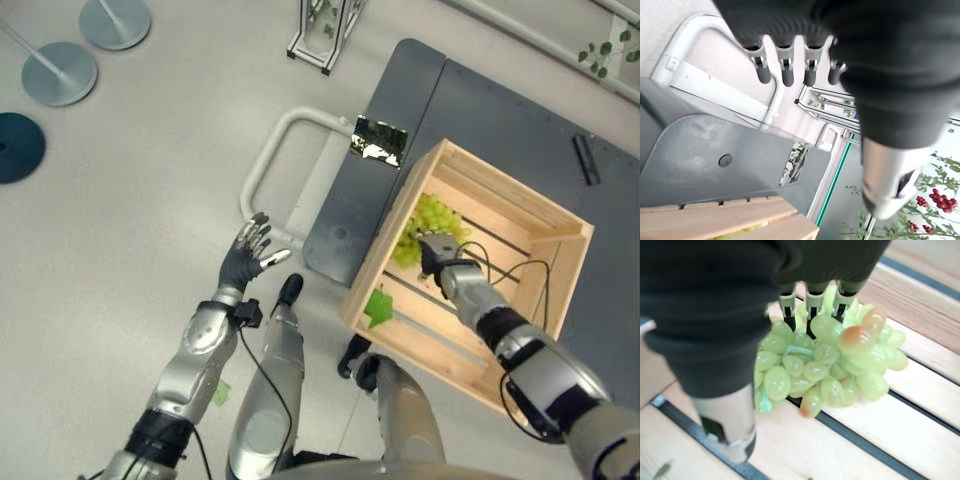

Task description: Pick up the fruits from the basket on one side to the basket on the other side

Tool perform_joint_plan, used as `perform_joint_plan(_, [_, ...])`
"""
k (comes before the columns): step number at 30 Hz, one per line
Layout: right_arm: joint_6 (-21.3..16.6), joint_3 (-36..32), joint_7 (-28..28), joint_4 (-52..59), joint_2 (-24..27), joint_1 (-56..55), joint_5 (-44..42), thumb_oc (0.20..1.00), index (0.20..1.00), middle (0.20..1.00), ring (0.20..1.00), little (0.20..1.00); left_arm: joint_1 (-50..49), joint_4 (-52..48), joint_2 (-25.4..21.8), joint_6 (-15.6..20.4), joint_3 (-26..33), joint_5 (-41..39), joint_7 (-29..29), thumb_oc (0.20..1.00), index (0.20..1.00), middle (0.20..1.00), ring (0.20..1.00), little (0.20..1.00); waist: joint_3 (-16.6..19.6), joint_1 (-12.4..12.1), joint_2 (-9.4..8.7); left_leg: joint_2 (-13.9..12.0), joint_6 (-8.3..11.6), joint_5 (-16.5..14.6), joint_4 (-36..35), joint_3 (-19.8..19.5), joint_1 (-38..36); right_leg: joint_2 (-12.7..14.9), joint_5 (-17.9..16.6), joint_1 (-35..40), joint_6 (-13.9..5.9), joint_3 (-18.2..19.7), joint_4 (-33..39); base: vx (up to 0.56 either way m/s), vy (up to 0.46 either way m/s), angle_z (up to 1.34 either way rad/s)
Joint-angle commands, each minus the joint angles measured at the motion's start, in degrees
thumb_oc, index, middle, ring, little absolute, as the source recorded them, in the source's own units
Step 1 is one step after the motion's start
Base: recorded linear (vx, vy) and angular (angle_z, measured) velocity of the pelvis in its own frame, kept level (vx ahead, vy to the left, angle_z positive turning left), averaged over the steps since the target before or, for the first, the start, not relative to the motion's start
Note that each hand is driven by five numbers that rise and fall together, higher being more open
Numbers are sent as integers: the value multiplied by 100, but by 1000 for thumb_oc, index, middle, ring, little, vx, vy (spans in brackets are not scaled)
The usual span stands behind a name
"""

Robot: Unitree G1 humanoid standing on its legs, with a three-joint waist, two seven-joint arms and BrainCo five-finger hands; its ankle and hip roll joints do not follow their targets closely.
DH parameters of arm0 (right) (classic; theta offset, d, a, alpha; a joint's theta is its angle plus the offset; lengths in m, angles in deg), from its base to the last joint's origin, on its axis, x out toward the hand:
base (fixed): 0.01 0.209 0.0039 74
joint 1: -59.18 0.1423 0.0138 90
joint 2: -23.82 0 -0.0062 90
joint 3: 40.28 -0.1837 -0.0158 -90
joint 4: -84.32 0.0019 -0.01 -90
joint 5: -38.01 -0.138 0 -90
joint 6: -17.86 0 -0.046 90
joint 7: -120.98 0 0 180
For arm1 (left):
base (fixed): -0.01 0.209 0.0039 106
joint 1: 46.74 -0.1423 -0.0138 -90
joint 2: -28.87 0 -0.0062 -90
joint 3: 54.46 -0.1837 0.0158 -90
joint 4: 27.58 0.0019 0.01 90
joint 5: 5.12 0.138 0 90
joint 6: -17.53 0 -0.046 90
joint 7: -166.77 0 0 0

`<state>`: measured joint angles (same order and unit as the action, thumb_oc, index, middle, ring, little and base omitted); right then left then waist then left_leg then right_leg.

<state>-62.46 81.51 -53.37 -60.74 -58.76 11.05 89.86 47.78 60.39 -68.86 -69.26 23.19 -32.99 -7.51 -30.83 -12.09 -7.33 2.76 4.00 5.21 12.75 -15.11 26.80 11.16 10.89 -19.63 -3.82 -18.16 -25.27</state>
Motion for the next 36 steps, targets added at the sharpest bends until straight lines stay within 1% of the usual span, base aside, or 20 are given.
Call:
perform_joint_plan(1, [171,265,-200,-554,228,44,324,1000,1000,1000,1000,1000,-266,-887,38,292,-116,34,-27,1000,1000,1000,1000,1000,103,-106,253,-124,-140,-239,-307,193,-26,233,12,-294,-93,106,-187,15,-11,6])
perform_joint_plan(8, [287,318,-250,-732,207,52,386,1000,1000,1000,1000,1000,-276,-924,19,263,-113,29,27,1000,1000,1000,1000,1000,103,-129,252,-133,-105,-194,-305,130,105,226,32,-384,-86,56,-205,15,-12,7])
perform_joint_plan(13, [453,190,-116,-850,256,54,185,1000,1000,1000,1000,1000,-275,-969,8,238,-121,34,119,1000,1000,1000,1000,1000,103,-168,247,-130,-75,-147,-305,91,257,206,45,-499,-73,-13,-235,8,-13,4])
perform_joint_plan(16, [486,146,-93,-871,263,36,141,1000,1000,1000,1000,1000,-266,-983,10,228,-109,19,159,1000,1000,1000,1000,1000,103,-172,243,-143,-59,-125,-310,75,311,199,53,-547,-63,-38,-241,5,-22,5])
perform_joint_plan(19, [566,-59,107,-728,286,-81,-80,1000,1000,1000,1000,1000,-227,-1019,47,260,-69,19,251,1000,1000,1000,1000,1000,103,-156,246,-156,-35,-78,-305,46,454,182,87,-671,-37,-74,-297,-1,-15,9])
perform_joint_plan(21, [560,-77,132,-705,283,-139,-96,1000,1000,1000,1000,1000,-220,-1014,85,268,-73,5,280,1000,1000,1000,1000,1000,103,-152,248,-161,-32,-74,-300,45,490,188,92,-705,-34,-88,-303,-11,-8,7])
perform_joint_plan(22, [594,-209,250,-636,261,-200,-246,1000,1000,1000,1000,1000,-202,-1016,108,267,-81,-1,319,1000,1000,1000,1000,1000,103,-133,263,-166,-24,-59,-299,44,539,180,103,-760,-24,-99,-323,0,0,0])
perform_joint_plan(27, [659,-271,422,-643,156,-289,-300,1000,1000,1000,1000,1000,-134,-1007,156,310,-130,-6,393,1000,1000,1000,1000,1000,103,-101,295,-161,-19,-35,-254,42,665,165,113,-869,-6,-102,-368,0,0,0])
perform_joint_plan(28, [695,-253,431,-702,91,-331,-226,790,790,790,790,790,-125,-1012,167,328,-150,-8,414,1000,1000,1000,1000,1000,103,-81,323,-159,-18,-31,-244,36,692,156,118,-898,5,-95,-377,55,-49,0])
perform_joint_plan(29, [695,-183,400,-749,49,-385,-142,269,269,269,269,269,-169,-1016,178,330,-183,-10,424,1000,1000,1000,1000,1000,103,-48,308,-143,-1,-192,-226,44,570,166,297,-807,-21,-13,-437,0,0,0])
perform_joint_plan(30, [728,-167,397,-825,-6,-358,-118,200,200,200,200,200,-129,-1030,171,328,-189,-7,429,1000,1000,1000,1000,1000,103,-64,353,-143,-15,-34,-219,26,728,163,143,-926,15,-96,-398,59,-50,4])
perform_joint_plan(31, [723,-162,382,-875,-60,-414,-138,200,200,200,200,200,-160,-1027,187,331,-216,-14,437,1000,1000,1000,1000,1000,103,-38,345,-134,3,-184,-205,33,611,171,306,-830,-16,-20,-459,-19,8,7])
perform_joint_plan(35, [716,-257,456,-1015,-248,-465,-407,200,200,200,200,200,-136,-1031,176,306,-225,-25,458,1000,1000,1000,1000,1000,103,-35,398,-110,2,-184,-182,34,613,186,296,-851,-25,-24,-496,-17,10,13])
perform_joint_plan(36, [708,-283,486,-1012,-272,-434,-453,200,200,200,200,200,-93,-1035,165,303,-221,-26,456,1000,1000,1000,1000,1000,103,-58,436,-116,-16,-29,-185,25,737,184,129,-955,6,-100,-462,-7,13,4])
